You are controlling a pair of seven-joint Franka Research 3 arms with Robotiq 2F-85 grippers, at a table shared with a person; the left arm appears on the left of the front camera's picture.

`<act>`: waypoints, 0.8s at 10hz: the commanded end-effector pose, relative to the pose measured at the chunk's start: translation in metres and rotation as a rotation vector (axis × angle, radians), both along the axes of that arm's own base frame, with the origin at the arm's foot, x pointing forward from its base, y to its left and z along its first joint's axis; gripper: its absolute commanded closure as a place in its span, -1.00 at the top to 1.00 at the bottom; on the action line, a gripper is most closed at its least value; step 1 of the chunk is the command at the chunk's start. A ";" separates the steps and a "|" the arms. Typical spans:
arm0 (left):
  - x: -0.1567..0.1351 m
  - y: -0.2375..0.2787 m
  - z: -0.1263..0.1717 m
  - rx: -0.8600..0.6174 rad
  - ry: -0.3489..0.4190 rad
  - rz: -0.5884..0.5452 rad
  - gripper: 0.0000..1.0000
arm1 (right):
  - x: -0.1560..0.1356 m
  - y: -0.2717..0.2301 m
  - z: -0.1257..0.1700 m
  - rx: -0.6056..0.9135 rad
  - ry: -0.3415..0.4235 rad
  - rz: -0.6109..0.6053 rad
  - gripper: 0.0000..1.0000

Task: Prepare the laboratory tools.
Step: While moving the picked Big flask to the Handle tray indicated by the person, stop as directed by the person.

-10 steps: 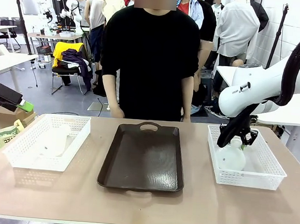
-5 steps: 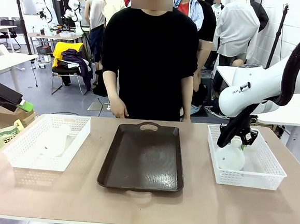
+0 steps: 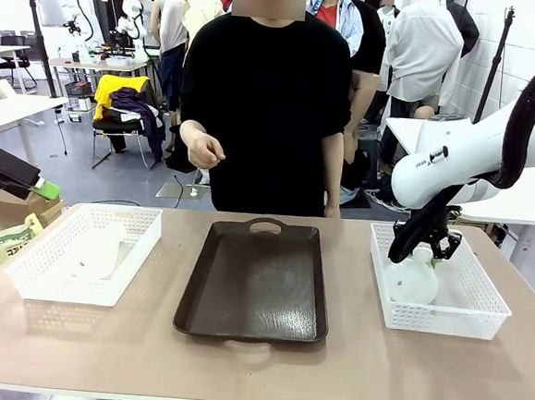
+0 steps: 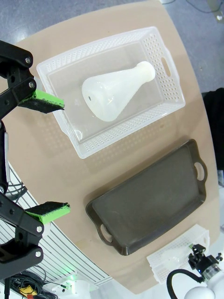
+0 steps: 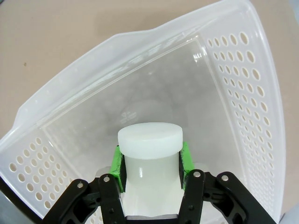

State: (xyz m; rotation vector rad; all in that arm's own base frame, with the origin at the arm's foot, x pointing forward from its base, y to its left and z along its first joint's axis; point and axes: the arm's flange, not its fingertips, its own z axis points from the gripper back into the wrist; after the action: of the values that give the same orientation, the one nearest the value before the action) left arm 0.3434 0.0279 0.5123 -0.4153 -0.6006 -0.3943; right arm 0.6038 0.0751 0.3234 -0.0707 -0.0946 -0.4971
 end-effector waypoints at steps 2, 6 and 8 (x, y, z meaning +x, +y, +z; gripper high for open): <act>0.000 0.003 0.000 0.004 -0.005 -0.011 1.00 | -0.008 -0.009 0.001 0.056 -0.024 0.007 -1.00; 0.000 0.003 0.000 0.004 -0.005 -0.011 1.00 | -0.034 -0.019 0.028 0.122 -0.037 0.028 -1.00; 0.000 0.003 0.000 0.004 -0.005 -0.011 1.00 | -0.051 -0.022 0.052 0.149 -0.075 0.049 -1.00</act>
State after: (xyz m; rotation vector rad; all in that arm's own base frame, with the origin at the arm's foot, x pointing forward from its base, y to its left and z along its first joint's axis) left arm 0.3434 0.0279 0.5122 -0.4153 -0.6005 -0.3943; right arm 0.5680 0.0568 0.3690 0.0474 -0.1150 -0.4761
